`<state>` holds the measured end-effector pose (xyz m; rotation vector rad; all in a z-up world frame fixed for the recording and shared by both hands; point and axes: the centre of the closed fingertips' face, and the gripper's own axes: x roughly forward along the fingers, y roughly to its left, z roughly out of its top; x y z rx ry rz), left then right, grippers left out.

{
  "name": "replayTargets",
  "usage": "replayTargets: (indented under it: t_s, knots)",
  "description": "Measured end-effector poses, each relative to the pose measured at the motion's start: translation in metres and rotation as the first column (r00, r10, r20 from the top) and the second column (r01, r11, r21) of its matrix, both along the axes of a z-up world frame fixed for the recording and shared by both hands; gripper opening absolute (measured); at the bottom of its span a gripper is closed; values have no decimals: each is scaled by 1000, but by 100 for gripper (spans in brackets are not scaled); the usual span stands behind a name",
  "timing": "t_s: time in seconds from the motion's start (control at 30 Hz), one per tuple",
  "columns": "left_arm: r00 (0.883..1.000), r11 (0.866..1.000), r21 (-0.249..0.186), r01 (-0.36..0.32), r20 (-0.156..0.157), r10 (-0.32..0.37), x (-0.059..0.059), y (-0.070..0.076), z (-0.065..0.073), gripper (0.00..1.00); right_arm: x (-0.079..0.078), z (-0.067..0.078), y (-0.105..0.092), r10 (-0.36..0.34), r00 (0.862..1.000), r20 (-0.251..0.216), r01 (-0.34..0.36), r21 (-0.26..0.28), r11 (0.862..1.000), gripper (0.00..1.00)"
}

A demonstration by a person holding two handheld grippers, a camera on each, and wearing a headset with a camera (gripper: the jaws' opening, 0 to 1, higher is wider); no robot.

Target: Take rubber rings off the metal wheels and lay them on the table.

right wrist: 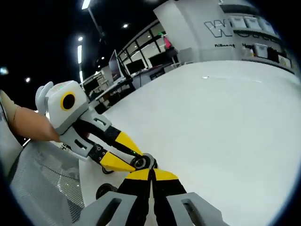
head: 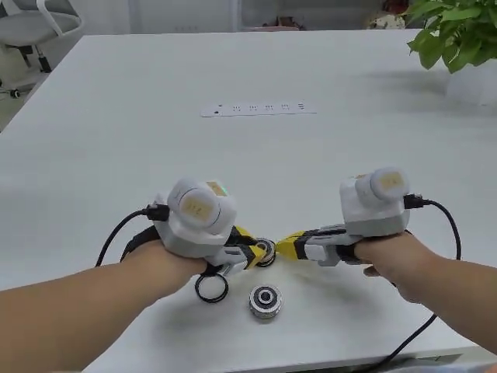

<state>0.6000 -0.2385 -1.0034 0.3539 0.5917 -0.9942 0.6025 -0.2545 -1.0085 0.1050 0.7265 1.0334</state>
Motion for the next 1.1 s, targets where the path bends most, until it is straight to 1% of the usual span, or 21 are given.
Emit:
replayTargets:
  t_s: [0.07,0.1,0.13,0.17,0.37,0.43,0.53,0.6,0.67,0.77,0.83,0.87,0.9,0.93,0.97,1.0,1.07,1.1]
  knots:
    - [1000,1000,0,-2,-1,2,0,0,0,12,0,1,0,-11,1000,-12,11,16,1000,0]
    - [1000,1000,-2,-4,-3,4,0,0,0,12,-1,4,3,-13,999,-31,15,44,999,0]
    - [1000,1000,-1,-4,-3,4,0,0,0,12,-1,3,2,-13,1000,-21,14,27,1000,0]
    - [1000,1000,0,-4,-2,4,0,0,0,12,-3,4,4,-8,1000,-16,8,23,1000,0]
    - [1000,1000,9,-6,9,6,-1,0,0,12,-11,9,8,-3,1000,-24,4,29,1000,0]
    - [1000,1000,10,-5,7,5,0,0,0,12,-13,10,11,11,1000,-6,-11,20,1000,0]
    - [1000,1000,12,-5,8,5,0,0,0,12,-15,12,15,23,1000,-5,-23,22,1000,0]
    - [1000,1000,13,-3,9,3,0,0,0,12,-16,12,16,28,1000,-8,-28,26,999,0]
    - [1000,1000,17,0,13,-1,0,0,0,12,-15,11,15,36,999,-1,-36,24,999,0]
    - [1000,1000,18,3,14,-3,0,0,0,11,-15,11,15,40,999,-7,-40,30,999,0]
    - [1000,1000,19,4,14,-4,-1,0,0,12,-15,12,17,48,999,-13,-47,44,998,0]
    - [1000,1000,20,5,16,-5,-1,0,0,12,-21,23,28,80,997,-21,-77,123,989,0]
    - [1000,1000,20,7,19,-7,-1,-1,0,12,-19,33,33,57,998,-32,-50,184,982,0]
    - [1000,1000,19,4,19,-5,-1,-1,0,12,-23,33,35,75,996,-47,-66,176,982,0]
    - [1000,1000,18,4,19,-4,0,-1,0,12,-20,29,33,77,997,-17,-75,129,989,0]
    - [1000,1000,16,3,17,-3,0,-1,0,12,-19,28,33,72,997,-13,-70,126,990,0]
    - [1000,1000,16,4,16,-5,-1,-1,0,12,-18,25,31,64,998,-26,-59,133,989,0]
    - [1000,1000,16,4,15,-4,-1,-1,0,12,-17,22,28,61,998,-21,-58,120,991,0]
